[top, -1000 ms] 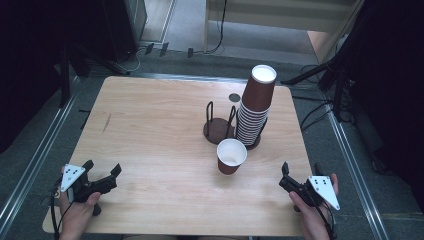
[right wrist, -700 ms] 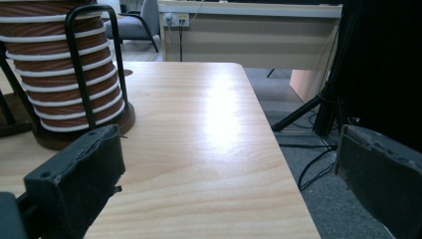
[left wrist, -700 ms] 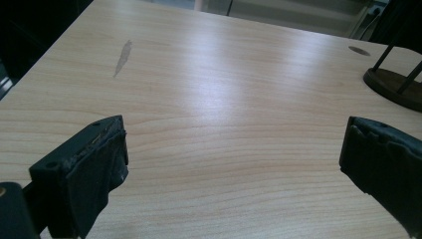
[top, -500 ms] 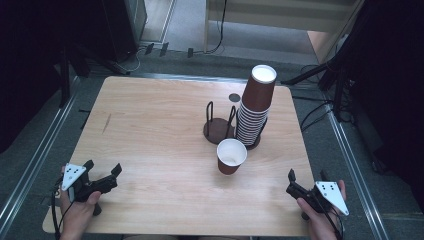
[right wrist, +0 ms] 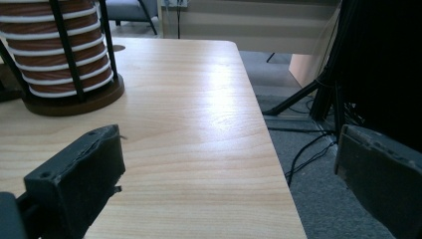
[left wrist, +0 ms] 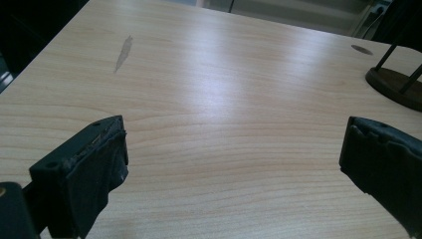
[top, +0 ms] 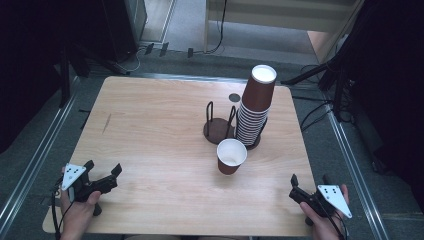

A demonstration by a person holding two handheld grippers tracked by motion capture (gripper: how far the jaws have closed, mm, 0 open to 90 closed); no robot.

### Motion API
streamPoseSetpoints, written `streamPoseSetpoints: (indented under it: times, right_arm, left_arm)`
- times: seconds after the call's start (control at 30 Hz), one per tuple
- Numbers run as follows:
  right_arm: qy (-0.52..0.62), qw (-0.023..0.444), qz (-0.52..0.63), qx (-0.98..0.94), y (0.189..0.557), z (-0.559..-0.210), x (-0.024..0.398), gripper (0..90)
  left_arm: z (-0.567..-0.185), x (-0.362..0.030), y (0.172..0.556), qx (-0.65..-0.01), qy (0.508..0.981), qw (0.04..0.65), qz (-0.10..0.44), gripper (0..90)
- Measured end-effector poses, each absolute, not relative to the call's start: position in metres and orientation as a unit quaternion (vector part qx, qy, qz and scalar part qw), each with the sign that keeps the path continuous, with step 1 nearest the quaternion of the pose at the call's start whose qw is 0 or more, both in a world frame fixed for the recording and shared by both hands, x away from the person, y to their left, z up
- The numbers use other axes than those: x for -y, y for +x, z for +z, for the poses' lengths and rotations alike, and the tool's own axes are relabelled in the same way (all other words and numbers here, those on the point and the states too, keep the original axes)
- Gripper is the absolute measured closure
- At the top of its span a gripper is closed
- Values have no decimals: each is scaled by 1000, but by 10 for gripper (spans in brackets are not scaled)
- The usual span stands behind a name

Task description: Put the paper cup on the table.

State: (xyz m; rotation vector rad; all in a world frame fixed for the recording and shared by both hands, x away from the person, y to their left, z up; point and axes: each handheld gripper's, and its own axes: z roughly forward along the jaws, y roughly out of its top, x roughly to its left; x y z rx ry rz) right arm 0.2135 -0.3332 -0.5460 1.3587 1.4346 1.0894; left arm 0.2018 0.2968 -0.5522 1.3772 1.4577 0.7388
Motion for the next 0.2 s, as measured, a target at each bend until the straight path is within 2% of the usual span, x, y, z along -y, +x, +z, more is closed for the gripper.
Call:
streamPoseSetpoints:
  times: [0.2]
  right_arm:
    - [550,418,446,-569,213,-544,333,0]
  left_arm:
    - [-552,-297,202,-601,566,478,301,0]
